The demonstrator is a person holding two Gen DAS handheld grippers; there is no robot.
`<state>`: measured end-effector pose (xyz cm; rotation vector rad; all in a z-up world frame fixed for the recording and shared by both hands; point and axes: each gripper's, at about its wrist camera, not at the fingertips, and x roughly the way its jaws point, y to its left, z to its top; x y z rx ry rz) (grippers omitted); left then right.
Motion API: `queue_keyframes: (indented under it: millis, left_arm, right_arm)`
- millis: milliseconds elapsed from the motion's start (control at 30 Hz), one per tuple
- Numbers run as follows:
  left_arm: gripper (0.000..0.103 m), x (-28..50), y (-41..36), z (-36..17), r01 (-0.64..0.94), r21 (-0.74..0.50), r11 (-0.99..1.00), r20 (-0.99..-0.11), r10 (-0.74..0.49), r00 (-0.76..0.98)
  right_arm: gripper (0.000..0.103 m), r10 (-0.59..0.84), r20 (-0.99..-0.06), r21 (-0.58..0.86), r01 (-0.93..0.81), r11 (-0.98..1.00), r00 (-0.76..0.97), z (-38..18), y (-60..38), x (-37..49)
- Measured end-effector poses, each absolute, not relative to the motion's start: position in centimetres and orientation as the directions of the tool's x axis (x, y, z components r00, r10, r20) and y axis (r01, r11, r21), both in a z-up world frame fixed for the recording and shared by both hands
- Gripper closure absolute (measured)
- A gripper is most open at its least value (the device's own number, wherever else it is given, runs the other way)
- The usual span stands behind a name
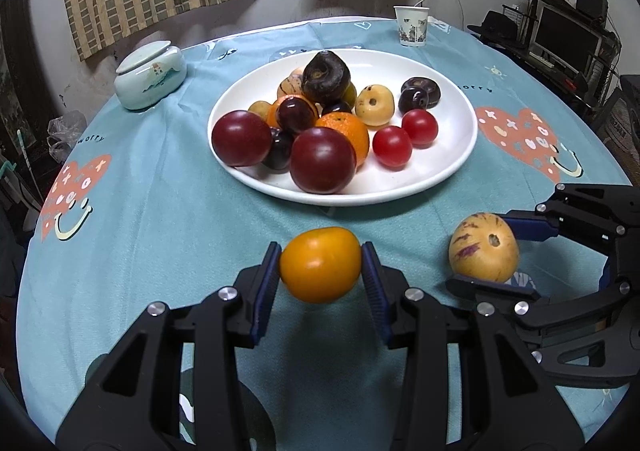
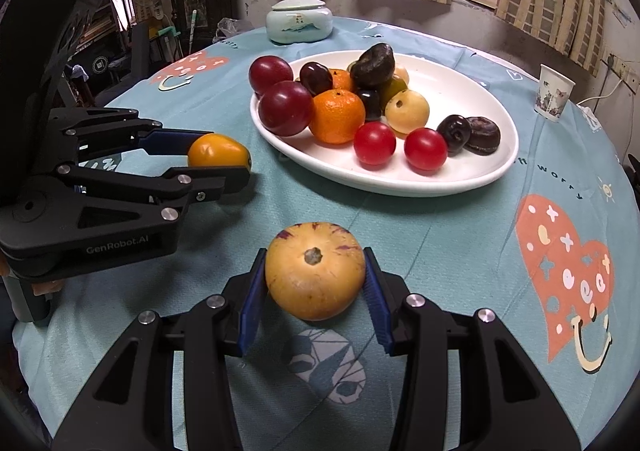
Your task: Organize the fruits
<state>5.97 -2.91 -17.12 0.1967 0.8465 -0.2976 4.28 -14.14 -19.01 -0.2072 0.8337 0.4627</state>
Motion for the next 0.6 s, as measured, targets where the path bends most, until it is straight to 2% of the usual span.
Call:
queue_keyframes:
  millis: [600]
  left_arm:
    - [0.062, 5.85, -2.74, -16.95, 0.333, 0.043, 0.942, -0.759, -0.186, 0.624]
  right_arm:
    - [0.057, 0.326, -0.748, 0.006, -0.485, 0.874, 0.578, -18.71, -13.84, 4.16]
